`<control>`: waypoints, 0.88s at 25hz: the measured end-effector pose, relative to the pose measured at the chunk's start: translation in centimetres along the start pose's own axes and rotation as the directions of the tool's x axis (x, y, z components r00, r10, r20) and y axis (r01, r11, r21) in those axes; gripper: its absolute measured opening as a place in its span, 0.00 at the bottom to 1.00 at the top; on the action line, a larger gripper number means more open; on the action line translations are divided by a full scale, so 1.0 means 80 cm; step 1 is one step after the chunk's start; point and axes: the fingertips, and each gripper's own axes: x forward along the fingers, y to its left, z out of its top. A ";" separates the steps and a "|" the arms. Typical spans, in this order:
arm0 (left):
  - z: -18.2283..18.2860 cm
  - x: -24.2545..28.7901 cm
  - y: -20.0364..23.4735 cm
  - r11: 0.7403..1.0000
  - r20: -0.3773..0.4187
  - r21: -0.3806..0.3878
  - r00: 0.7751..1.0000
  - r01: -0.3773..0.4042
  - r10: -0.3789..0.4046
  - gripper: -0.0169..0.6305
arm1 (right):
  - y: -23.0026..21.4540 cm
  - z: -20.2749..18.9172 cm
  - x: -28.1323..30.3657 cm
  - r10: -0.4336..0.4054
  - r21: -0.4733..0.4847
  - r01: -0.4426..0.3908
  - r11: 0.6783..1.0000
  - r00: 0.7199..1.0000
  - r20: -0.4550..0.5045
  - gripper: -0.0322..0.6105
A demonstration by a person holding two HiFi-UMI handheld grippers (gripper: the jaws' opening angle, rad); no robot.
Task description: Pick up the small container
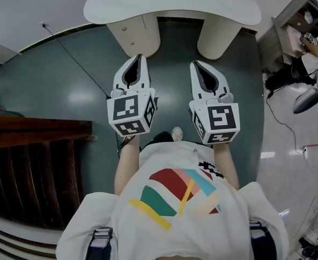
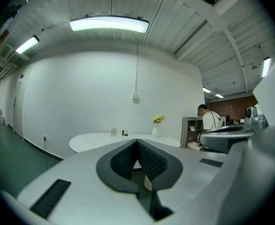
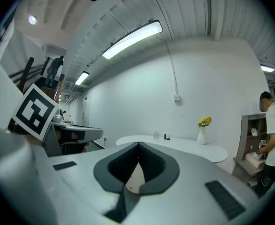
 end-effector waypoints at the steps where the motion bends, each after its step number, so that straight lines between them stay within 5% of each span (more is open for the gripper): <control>1: -0.002 0.002 0.000 1.000 -0.002 -0.001 1.000 -0.006 0.006 0.05 | -0.002 -0.003 0.000 0.004 0.000 -0.004 1.000 1.000 -0.003 0.07; 22: 0.023 0.076 -0.044 0.998 0.058 0.040 0.997 0.052 -0.054 0.05 | -0.074 0.009 0.008 -0.048 0.000 0.048 0.999 0.997 0.062 0.07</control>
